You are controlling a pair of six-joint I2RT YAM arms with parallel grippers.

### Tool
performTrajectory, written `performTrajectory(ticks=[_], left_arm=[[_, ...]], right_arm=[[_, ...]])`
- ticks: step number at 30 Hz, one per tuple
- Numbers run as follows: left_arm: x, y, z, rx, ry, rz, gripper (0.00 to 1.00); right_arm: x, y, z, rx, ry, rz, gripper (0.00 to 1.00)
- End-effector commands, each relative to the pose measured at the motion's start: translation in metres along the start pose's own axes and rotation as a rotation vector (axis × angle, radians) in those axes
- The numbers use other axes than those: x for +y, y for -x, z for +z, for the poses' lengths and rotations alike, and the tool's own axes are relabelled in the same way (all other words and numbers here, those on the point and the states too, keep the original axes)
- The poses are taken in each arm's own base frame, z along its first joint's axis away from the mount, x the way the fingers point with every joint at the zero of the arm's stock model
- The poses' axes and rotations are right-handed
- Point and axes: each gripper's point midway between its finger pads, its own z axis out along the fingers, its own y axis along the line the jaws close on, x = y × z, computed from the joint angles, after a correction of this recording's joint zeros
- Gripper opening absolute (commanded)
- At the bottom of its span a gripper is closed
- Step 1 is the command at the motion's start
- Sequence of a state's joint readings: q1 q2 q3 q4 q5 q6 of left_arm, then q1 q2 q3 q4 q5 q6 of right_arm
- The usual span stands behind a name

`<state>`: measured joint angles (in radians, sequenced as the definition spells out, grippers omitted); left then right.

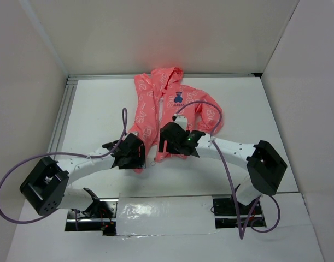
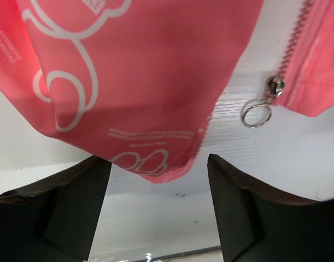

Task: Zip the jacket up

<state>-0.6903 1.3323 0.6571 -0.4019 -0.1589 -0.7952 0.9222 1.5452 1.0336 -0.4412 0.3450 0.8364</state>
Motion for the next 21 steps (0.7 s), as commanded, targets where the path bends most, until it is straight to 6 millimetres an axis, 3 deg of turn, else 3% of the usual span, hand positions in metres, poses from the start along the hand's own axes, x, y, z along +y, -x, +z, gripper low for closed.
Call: performTrajectory(ticks=[1,5,10,19,21], left_arm=[[-0.018,0.016,-0.012,-0.048,-0.073,0.025,0.85],[-0.02,0.024,-0.019,-0.074,-0.081,0.051,0.85],[-0.008,0.028,-0.02,-0.097,-0.017,0.074,0.7],[0.005,0.023,-0.011,-0.077,0.06,0.053,0.7],[0.009,0.023,-0.008,-0.076,0.067,0.043,0.64]], right_arm=[[-0.004,0.008,-0.005,-0.035,-0.007,0.03,0.87],[-0.006,0.006,-0.005,-0.03,-0.014,0.027,0.87],[-0.009,0.006,-0.005,-0.031,-0.026,0.024,0.88],[-0.011,0.005,-0.005,-0.026,-0.033,0.02,0.88],[-0.011,0.005,-0.005,-0.026,-0.033,0.02,0.88]])
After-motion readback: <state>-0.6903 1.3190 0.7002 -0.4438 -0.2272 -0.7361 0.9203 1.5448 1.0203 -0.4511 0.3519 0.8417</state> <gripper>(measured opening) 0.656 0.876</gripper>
